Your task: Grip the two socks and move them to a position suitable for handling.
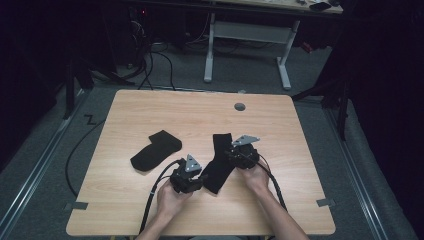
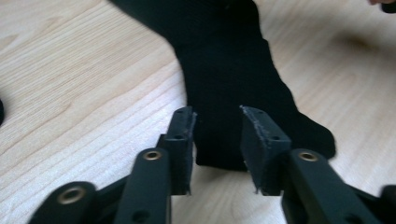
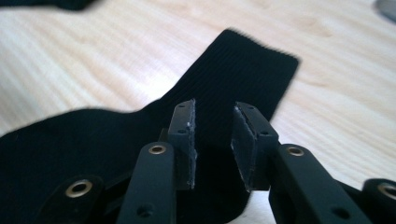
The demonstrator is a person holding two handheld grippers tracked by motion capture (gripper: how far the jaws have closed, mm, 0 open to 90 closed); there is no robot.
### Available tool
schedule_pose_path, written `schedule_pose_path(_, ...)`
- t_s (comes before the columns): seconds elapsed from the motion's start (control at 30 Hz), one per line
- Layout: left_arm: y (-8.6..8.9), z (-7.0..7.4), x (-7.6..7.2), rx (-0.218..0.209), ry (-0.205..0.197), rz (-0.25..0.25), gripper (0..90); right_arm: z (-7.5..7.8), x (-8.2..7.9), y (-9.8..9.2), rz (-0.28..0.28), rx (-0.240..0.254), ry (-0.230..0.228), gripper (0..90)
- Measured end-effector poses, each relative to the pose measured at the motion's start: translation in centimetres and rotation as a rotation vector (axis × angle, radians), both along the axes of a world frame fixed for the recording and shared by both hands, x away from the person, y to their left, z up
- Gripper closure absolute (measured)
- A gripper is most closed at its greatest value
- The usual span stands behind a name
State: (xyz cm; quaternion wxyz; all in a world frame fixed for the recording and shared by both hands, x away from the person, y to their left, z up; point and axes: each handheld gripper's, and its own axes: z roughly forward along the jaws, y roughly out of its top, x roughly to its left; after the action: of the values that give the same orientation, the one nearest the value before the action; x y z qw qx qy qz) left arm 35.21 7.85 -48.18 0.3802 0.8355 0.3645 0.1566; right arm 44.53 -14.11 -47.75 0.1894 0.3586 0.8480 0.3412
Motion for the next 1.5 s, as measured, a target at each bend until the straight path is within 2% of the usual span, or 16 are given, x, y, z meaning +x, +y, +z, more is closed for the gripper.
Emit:
schedule_pose_path(0.1, 0.2, -0.2, -0.9, 0.01, -0.019, -0.024, 56.5, -1.1, 0.4, 0.3, 0.015, -0.042, 0.04, 78.7)
schedule_pose_path(0.2, 0.4, -0.3, -1.5, 0.012, -0.023, -0.033, 53.8, -1.6, 1.0, 0.4, 0.008, -0.032, 0.053, 87.4)
schedule_pose_path(0.4, 0.0, -1.3, -1.3, 0.018, -0.014, -0.032, 48.6, -1.7, 1.6, 1.3, -0.025, -0.022, 0.042, 88.1)
schedule_pose_path(0.47, -0.4, -1.5, -1.2, 0.031, -0.017, -0.032, 48.2, -1.7, 1.7, 1.6, -0.032, -0.022, 0.036, 87.6)
schedule_pose_path(0.57, -0.9, -1.6, -0.9, 0.054, -0.036, -0.029, 49.2, -1.7, 1.6, 1.6, -0.037, -0.025, 0.018, 80.5)
schedule_pose_path(0.63, -1.1, -1.6, -0.7, 0.058, -0.042, -0.032, 53.5, -1.5, 1.2, 1.2, -0.029, 0.0, 0.013, 78.6)
schedule_pose_path(0.73, -1.1, -1.6, -0.5, 0.058, -0.035, -0.04, 60.4, -1.0, 0.3, 0.4, -0.001, -0.006, -0.01, 77.0)
schedule_pose_path(0.8, -1.1, -1.7, -0.4, 0.059, -0.037, -0.044, 63.3, -1.0, -0.1, -0.5, -0.003, 0.017, 0.001, 77.1)
schedule_pose_path(0.87, -1.2, -1.7, -0.3, 0.06, -0.035, -0.046, 65.6, -1.4, 0.1, -0.9, -0.008, 0.024, 0.033, 77.3)
schedule_pose_path(0.9, -1.3, -1.7, -0.2, 0.063, -0.036, -0.045, 66.7, -1.8, 0.3, -0.9, -0.002, 0.004, 0.047, 77.8)
schedule_pose_path(0.97, -1.3, -1.7, -0.1, 0.063, -0.036, -0.043, 70.2, -2.0, 0.3, -0.9, -0.005, 0.028, 0.037, 78.7)
schedule_pose_path(1.07, -1.7, -1.6, 0.3, 0.074, -0.034, -0.047, 75.7, -2.1, 0.1, -0.4, 0.0, 0.006, 0.008, 81.0)
schedule_pose_path(1.13, -1.9, -1.3, 0.5, 0.076, -0.043, -0.054, 80.1, -2.1, 0.1, -0.3, 0.001, 0.007, 0.008, 81.9)
schedule_pose_path(1.27, -2.1, -0.8, 1.3, 0.055, -0.046, -0.049, 89.5, -2.1, 0.1, -0.4, 0.008, 0.012, 0.013, 82.4)
schedule_pose_path(1.4, -2.2, -0.5, 1.5, 0.046, -0.045, -0.039, 88.8, -2.2, 0.2, -0.4, 0.013, 0.015, 0.014, 82.6)
schedule_pose_path(1.5, -2.0, -0.8, 1.1, 0.052, -0.046, -0.037, 72.8, -2.2, 0.2, -0.4, 0.014, 0.014, 0.014, 82.6)
